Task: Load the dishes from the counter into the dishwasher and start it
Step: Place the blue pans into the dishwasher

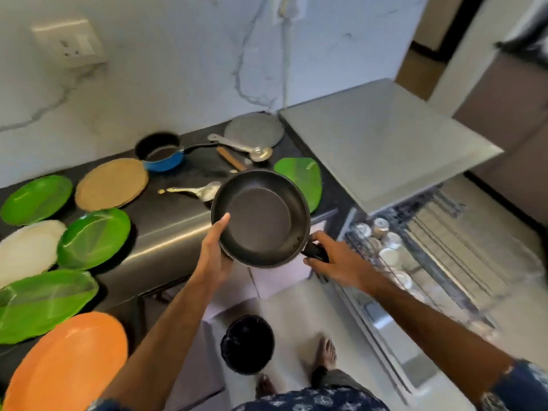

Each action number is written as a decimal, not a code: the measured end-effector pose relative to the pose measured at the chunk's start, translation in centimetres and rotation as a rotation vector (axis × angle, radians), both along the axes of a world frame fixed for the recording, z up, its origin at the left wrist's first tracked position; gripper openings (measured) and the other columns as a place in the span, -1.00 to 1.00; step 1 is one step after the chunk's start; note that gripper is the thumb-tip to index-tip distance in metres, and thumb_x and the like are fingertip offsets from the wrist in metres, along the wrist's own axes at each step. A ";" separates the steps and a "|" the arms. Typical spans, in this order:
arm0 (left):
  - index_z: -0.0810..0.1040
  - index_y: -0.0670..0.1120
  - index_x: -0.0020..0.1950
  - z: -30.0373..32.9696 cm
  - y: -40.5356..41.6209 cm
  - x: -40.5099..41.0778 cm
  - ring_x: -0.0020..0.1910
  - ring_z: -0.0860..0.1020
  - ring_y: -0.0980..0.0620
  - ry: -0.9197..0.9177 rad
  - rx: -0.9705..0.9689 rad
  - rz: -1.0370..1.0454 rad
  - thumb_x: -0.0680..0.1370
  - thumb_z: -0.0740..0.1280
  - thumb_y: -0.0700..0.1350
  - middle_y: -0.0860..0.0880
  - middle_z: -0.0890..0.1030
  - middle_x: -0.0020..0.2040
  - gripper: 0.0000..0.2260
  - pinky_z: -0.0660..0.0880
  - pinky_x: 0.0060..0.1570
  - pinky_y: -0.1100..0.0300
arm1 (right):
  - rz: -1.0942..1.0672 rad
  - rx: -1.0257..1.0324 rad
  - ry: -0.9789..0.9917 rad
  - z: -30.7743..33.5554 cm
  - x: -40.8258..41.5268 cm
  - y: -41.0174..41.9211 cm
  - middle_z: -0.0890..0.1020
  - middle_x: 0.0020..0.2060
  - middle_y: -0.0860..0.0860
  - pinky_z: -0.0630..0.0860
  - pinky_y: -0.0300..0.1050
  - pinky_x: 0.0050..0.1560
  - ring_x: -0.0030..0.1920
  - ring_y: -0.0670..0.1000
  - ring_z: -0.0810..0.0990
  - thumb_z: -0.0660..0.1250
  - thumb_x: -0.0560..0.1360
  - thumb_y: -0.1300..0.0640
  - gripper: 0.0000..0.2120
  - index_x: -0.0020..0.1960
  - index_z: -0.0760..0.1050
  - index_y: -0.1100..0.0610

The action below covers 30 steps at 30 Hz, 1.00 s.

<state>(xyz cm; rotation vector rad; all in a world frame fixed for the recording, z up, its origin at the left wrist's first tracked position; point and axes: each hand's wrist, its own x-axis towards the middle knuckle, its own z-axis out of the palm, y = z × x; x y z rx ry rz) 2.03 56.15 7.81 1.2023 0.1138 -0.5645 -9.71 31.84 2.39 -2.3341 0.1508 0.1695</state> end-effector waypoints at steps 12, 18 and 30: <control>0.65 -0.07 0.09 -1.7 -20.7 -11.8 -0.08 0.66 -0.07 0.026 0.272 -0.476 0.65 0.20 0.09 -0.05 0.73 -0.07 -0.69 0.52 -0.05 0.00 | -0.350 -0.345 0.039 -0.6 -22.2 -15.4 0.57 0.09 -0.09 0.56 -0.02 0.05 0.06 -0.03 0.58 0.25 0.57 -0.20 -0.70 0.25 0.42 -0.12; 0.54 -0.05 0.09 -4.0 -32.4 -20.6 -0.09 0.63 -0.16 0.151 0.392 -0.579 0.66 0.21 0.03 -0.13 0.67 -0.02 -0.80 0.58 -0.08 -0.26 | -0.424 -0.227 0.158 -3.3 -33.4 -23.2 0.60 0.10 -0.13 0.55 -0.11 0.08 0.03 -0.09 0.57 0.29 0.55 -0.20 -0.70 0.21 0.39 -0.11; 0.34 0.01 0.43 -7.3 -45.1 -19.3 0.11 0.52 0.11 -0.603 0.704 -0.837 0.67 0.25 -0.06 -0.11 0.42 0.37 -0.68 0.54 0.04 0.16 | -0.373 -0.141 0.349 -9.4 -33.4 -35.3 0.64 0.05 -0.03 0.55 -0.06 -0.02 0.01 0.00 0.60 0.18 0.59 -0.25 -0.65 0.21 0.43 -0.04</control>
